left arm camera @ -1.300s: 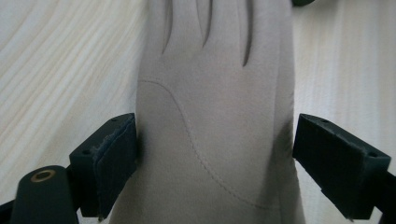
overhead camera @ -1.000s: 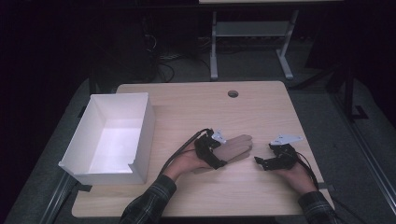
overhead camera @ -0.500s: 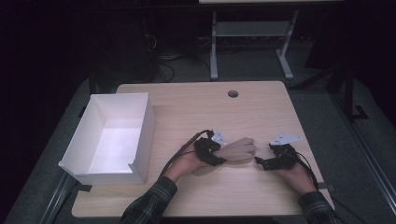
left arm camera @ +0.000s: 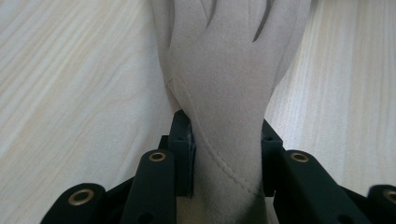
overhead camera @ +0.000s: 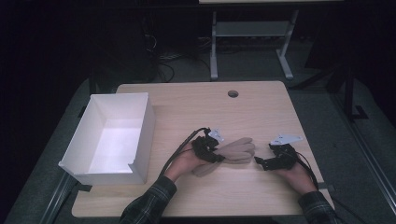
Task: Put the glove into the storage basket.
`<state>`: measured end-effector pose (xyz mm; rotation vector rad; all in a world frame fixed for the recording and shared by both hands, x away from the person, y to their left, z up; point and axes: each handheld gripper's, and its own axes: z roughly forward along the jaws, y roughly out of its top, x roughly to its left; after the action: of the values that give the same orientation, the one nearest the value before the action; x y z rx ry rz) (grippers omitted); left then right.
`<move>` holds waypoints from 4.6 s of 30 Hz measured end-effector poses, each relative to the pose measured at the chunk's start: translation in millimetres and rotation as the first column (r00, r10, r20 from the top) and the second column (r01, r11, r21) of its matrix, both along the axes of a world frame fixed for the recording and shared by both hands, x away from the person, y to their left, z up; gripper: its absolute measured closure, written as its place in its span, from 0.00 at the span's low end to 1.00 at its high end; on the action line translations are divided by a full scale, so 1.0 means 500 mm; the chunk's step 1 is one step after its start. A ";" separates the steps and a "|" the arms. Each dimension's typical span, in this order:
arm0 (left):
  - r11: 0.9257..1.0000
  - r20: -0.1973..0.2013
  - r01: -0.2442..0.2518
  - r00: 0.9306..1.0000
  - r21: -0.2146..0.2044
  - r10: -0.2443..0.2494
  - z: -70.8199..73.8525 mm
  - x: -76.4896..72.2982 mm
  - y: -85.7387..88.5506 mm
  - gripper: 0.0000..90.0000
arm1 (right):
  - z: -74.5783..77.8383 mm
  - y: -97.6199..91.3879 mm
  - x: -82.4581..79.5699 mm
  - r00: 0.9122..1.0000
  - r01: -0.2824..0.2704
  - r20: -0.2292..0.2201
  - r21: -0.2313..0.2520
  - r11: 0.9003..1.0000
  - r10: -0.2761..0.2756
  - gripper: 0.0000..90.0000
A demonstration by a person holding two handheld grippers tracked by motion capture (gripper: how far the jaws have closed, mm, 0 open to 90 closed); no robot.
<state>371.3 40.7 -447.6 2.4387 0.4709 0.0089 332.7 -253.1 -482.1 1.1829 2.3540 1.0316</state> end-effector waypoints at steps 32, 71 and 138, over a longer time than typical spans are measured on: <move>0.984 0.019 -0.172 0.985 -0.047 0.173 0.146 0.004 0.098 0.76 | 0.000 -0.001 0.000 1.000 -0.004 0.003 -0.003 1.000 0.004 0.14; 0.947 0.090 -0.318 0.943 -0.044 0.320 0.337 0.011 0.229 0.76 | 0.000 0.001 -0.001 1.000 0.009 0.001 0.007 1.000 -0.009 0.14; 0.705 0.093 -0.701 0.699 -0.104 0.709 0.324 -0.040 0.570 0.76 | 0.000 0.000 -0.002 1.000 0.009 0.002 0.001 1.000 -0.009 0.14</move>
<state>351.4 325.6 -285.8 2.0276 1.3063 0.4686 331.9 -253.1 -482.3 1.1910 2.3445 1.0313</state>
